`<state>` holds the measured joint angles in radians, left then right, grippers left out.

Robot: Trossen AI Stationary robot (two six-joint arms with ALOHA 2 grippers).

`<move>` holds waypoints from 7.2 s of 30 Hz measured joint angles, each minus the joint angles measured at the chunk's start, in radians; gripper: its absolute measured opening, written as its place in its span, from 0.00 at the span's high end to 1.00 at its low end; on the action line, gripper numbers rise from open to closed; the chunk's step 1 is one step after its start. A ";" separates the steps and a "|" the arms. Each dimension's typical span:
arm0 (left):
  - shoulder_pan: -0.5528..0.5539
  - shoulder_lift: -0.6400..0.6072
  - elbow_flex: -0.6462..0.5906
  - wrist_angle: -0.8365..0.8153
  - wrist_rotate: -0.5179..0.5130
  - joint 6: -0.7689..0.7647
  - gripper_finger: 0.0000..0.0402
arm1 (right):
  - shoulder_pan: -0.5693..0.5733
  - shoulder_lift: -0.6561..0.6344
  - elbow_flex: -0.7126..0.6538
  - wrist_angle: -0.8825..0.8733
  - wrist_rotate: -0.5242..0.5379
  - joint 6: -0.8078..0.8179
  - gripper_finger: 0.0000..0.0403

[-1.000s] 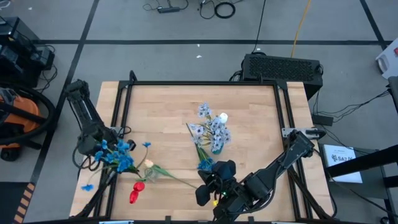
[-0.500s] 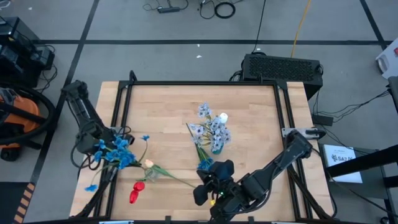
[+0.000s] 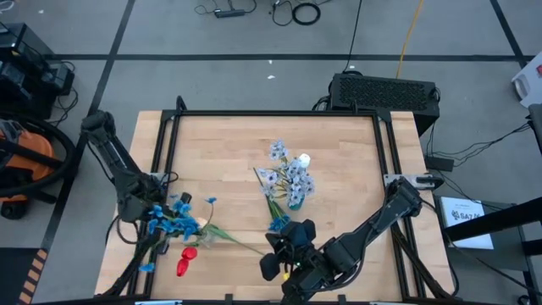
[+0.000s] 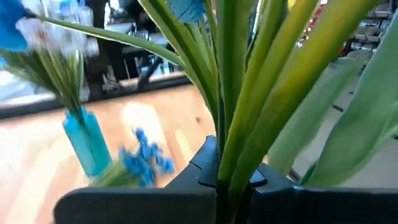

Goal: Sort flowers into vase by color
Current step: Put the bottom blue flowers into the transparent flower vase

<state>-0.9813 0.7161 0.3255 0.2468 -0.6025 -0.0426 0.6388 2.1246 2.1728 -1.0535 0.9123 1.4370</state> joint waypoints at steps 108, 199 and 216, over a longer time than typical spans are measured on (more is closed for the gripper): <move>-0.001 -0.122 0.222 -0.626 0.392 -0.187 0.82 | -0.050 0.000 0.000 0.040 -0.002 -0.044 1.00; 0.000 -0.092 0.236 -0.771 0.432 -0.424 0.95 | -0.131 0.001 0.000 0.041 -0.050 -0.167 1.00; 0.000 -0.092 0.236 -0.771 0.378 -0.514 0.83 | -0.131 0.001 0.000 0.040 -0.050 -0.203 1.00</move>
<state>-0.9817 0.6243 0.5617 -0.5239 -0.2245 -0.5563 0.5076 2.1251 2.1728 -1.0134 0.8622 1.2339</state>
